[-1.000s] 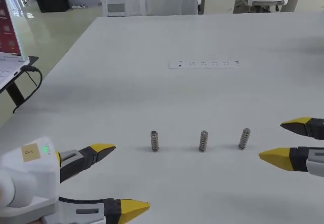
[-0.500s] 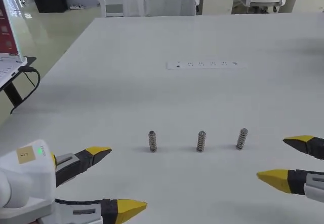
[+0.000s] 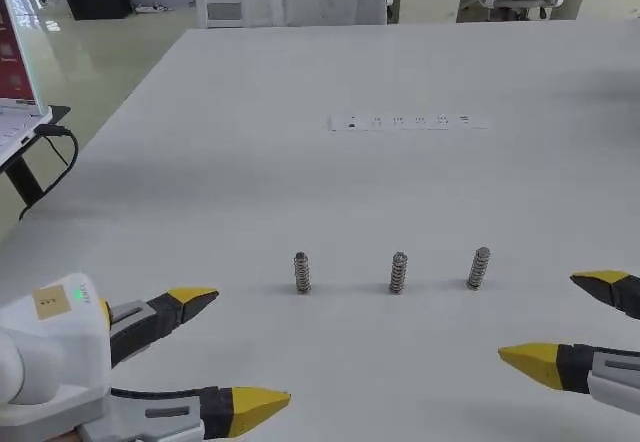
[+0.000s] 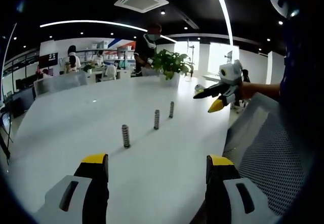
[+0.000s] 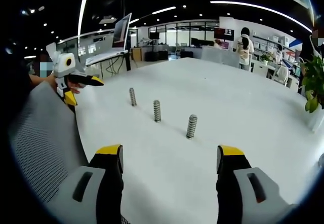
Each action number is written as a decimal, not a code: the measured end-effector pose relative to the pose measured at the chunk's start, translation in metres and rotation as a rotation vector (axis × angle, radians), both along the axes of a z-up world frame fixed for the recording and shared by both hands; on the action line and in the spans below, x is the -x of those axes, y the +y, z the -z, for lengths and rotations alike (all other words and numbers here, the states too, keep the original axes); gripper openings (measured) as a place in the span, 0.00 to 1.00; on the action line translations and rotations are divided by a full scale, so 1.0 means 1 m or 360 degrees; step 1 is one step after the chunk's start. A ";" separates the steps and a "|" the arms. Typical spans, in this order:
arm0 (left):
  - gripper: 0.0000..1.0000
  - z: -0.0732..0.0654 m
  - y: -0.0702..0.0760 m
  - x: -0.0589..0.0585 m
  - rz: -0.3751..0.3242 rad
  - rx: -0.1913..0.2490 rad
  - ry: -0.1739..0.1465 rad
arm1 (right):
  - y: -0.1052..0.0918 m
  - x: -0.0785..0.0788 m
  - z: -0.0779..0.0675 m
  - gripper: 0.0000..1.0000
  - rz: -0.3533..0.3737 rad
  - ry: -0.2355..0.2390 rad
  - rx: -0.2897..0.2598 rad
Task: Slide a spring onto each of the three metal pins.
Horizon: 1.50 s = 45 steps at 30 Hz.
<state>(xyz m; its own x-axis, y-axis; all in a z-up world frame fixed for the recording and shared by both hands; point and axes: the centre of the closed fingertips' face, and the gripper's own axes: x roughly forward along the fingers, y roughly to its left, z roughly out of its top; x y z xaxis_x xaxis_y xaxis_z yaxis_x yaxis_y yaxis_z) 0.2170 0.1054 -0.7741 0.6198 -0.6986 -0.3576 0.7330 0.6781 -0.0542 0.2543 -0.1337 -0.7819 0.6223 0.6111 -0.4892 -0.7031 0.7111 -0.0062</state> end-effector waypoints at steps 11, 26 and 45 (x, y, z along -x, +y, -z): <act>0.75 -0.001 0.000 0.001 -0.0003 -0.0001 -0.0015 | 0.006 0.000 -0.001 0.77 0.0040 -0.0017 -0.0008; 0.75 -0.001 -0.001 0.001 -0.0004 -0.0010 -0.0024 | 0.008 0.001 0.003 0.78 0.0023 0.0003 0.0002; 0.75 0.001 -0.002 0.002 0.0006 -0.0038 -0.0009 | 0.009 0.001 0.002 0.78 0.0017 0.0009 -0.0014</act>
